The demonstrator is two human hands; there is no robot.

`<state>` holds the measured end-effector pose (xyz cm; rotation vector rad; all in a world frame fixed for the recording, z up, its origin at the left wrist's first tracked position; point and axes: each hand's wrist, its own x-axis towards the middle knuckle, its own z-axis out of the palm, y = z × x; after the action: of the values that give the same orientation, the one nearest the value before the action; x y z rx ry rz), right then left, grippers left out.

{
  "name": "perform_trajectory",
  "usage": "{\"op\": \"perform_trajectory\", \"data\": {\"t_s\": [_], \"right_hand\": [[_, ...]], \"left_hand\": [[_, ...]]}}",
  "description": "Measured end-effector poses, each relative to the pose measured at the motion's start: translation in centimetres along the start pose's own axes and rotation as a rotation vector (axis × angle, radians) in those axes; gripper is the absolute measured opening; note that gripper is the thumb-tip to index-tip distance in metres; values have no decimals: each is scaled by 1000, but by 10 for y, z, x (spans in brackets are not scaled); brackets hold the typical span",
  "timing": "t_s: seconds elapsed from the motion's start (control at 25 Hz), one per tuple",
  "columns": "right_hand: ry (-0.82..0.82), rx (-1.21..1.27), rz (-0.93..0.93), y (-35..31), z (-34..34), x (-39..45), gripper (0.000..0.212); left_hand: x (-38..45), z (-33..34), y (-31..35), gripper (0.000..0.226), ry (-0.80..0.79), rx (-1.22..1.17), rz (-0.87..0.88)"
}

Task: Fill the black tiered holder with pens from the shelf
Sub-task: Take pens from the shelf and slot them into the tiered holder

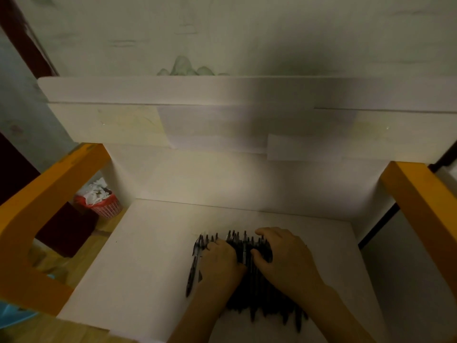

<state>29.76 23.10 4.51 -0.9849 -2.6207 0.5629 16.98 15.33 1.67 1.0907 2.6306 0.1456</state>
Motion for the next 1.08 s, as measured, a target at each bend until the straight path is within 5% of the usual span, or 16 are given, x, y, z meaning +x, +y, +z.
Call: {"op": "perform_trajectory", "data": {"t_s": [0.28,1.08], "right_hand": [[21,-25,6,0,-4,2,46],[36,-83,55,-11,-10,7,46]], "left_hand": [[1,-3,1,38,-58,-147,-5],[20,-13,-25,23,-83,-372,97]]}}
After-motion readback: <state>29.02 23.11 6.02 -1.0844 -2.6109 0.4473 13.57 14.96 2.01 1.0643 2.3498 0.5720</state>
